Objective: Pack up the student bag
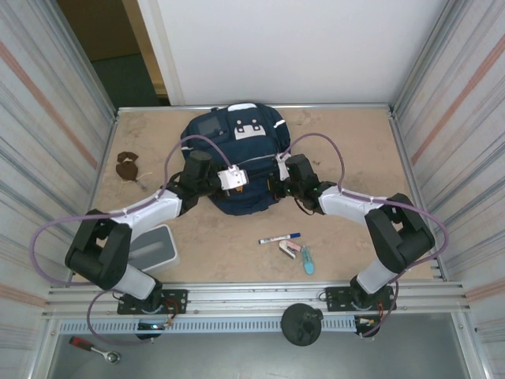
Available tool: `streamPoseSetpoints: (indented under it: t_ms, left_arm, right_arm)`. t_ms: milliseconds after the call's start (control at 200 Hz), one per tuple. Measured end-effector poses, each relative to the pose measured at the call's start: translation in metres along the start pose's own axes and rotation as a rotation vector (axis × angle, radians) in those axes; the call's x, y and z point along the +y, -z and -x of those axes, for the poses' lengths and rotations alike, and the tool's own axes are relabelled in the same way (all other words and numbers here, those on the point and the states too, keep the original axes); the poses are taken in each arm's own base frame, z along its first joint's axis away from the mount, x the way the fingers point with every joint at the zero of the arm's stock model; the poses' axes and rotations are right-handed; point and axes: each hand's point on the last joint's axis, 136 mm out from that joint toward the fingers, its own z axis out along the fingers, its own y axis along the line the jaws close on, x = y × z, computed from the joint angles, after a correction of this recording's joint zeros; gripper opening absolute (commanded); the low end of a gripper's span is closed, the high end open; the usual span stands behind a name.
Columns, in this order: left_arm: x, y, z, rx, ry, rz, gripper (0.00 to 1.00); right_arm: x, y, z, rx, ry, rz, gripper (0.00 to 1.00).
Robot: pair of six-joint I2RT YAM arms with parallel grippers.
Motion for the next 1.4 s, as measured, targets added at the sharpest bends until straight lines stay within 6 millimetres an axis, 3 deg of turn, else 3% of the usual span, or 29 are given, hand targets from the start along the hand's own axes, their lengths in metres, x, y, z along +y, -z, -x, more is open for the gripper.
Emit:
streamPoseSetpoints:
  t_ms: [175, 371, 521, 676, 827, 1072, 1293, 1353, 1398]
  left_arm:
    - [-0.017, 0.002, 0.025, -0.035, -0.052, -0.027, 0.56]
    - [-0.020, -0.008, 0.027, -0.008, -0.079, -0.041, 0.51]
    - [-0.014, -0.021, 0.019, 0.036, -0.092, -0.028, 0.38]
    - [-0.011, -0.025, 0.013, 0.050, -0.087, -0.023, 0.12]
    - [-0.011, -0.023, 0.011, 0.023, -0.075, -0.026, 0.00]
    - [-0.013, -0.006, 0.008, -0.052, -0.032, -0.029, 0.00]
    - [-0.005, 0.014, -0.006, -0.082, 0.019, 0.004, 0.00]
    - [-0.001, 0.018, -0.010, -0.078, 0.025, 0.017, 0.03]
    - [0.001, 0.018, -0.012, -0.074, 0.027, 0.021, 0.15]
  right_arm:
    - [0.017, 0.008, 0.007, -0.020, -0.011, 0.049, 0.00]
    - [0.036, 0.013, 0.007, -0.020, -0.010, 0.106, 0.00]
    - [0.047, 0.019, 0.008, -0.028, 0.003, 0.134, 0.00]
    - [0.044, 0.023, 0.001, -0.024, 0.002, 0.127, 0.00]
    - [0.037, 0.025, 0.000, -0.025, -0.002, 0.095, 0.00]
    - [-0.005, 0.025, 0.000, -0.012, -0.060, -0.023, 0.00]
    - [-0.014, 0.027, 0.010, -0.022, -0.092, -0.039, 0.00]
    - [-0.009, 0.026, 0.010, -0.023, -0.089, -0.017, 0.00]
    - [-0.006, 0.026, 0.011, -0.023, -0.088, -0.006, 0.00]
